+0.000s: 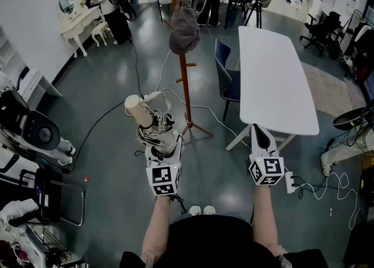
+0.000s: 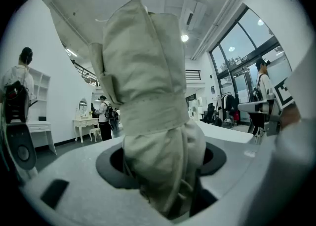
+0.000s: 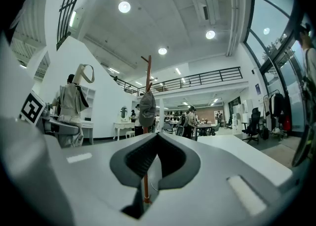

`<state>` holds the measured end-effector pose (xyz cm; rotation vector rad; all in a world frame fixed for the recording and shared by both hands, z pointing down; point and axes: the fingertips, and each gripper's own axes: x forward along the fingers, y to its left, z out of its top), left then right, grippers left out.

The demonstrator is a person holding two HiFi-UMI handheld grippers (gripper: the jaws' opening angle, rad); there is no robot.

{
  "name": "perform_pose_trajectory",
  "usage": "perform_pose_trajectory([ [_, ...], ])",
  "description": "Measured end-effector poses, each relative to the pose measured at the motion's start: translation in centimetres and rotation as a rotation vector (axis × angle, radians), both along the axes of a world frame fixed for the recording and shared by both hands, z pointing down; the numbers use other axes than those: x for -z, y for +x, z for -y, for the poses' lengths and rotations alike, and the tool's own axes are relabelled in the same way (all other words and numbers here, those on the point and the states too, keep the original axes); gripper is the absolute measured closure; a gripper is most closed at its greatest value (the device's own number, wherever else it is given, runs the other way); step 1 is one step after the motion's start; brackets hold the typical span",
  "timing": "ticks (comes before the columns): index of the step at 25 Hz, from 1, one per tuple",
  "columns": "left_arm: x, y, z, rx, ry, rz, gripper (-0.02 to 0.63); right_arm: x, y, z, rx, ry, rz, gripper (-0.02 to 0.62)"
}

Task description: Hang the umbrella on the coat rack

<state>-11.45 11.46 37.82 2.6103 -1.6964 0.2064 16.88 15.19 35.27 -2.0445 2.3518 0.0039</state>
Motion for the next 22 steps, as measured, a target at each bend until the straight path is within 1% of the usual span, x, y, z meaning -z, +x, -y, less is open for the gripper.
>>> perform_pose_trajectory([
  [15, -0.50, 0.09, -0.47, -0.017, -0.011, 0.002, 0.327, 0.01, -0.22, -0.37, -0.001, 0.000, -0.005, 0.591],
  [22, -0.92, -0.53, -0.85, -0.028, -0.022, 0.006, 0.327, -0.07, -0.91, -0.72, 0.004, 0.007, 0.016, 0.589],
])
